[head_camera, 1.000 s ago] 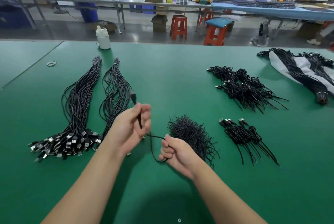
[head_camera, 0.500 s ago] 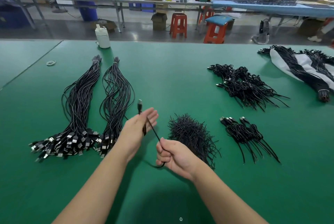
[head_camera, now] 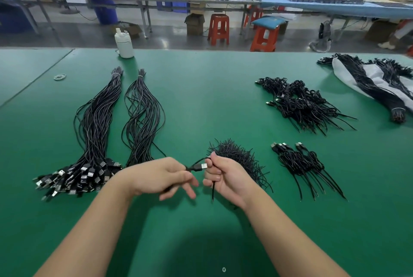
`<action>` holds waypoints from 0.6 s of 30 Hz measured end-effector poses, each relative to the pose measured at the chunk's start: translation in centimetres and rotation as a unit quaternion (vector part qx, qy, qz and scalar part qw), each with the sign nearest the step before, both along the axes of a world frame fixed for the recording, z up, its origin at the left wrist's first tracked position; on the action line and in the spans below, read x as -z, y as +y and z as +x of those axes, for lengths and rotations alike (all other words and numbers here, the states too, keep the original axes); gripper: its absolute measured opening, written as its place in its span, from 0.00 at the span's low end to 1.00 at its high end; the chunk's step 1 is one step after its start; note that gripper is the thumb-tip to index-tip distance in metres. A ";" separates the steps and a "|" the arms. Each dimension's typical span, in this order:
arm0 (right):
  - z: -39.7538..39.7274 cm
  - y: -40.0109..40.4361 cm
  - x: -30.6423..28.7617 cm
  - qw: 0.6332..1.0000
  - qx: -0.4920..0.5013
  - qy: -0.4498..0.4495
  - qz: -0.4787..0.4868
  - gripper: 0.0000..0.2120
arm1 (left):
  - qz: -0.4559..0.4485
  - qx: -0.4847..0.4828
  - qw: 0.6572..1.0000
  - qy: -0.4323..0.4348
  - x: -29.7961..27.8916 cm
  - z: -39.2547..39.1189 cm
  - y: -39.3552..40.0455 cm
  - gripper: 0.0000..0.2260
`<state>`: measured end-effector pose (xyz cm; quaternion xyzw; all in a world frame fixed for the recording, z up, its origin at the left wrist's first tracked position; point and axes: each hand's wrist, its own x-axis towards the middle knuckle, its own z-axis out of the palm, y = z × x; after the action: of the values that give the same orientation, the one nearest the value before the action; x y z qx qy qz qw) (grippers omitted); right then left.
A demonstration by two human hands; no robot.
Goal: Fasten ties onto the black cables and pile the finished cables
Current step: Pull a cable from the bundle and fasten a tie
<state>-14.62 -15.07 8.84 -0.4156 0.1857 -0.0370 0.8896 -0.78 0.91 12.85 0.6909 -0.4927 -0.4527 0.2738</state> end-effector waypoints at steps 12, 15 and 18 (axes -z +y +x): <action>0.0 2.5 -1.9 0.849 -0.054 0.044 -0.524 0.19 | -0.266 -0.381 0.835 0.295 1.1 -4.1 -4.5 0.16; -0.6 2.4 -1.8 0.841 -0.070 0.082 -0.530 0.20 | -0.300 -0.382 0.807 0.337 0.8 -4.5 -4.5 0.13; -1.3 2.3 -1.5 0.865 -0.072 0.089 -0.489 0.17 | -0.315 -0.360 0.810 0.338 0.3 -4.9 -4.3 0.12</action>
<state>-15.89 -12.81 10.36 -0.8110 0.1912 -0.0216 0.5525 -5.67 -3.37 12.59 0.4980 -0.2006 -0.3467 0.7691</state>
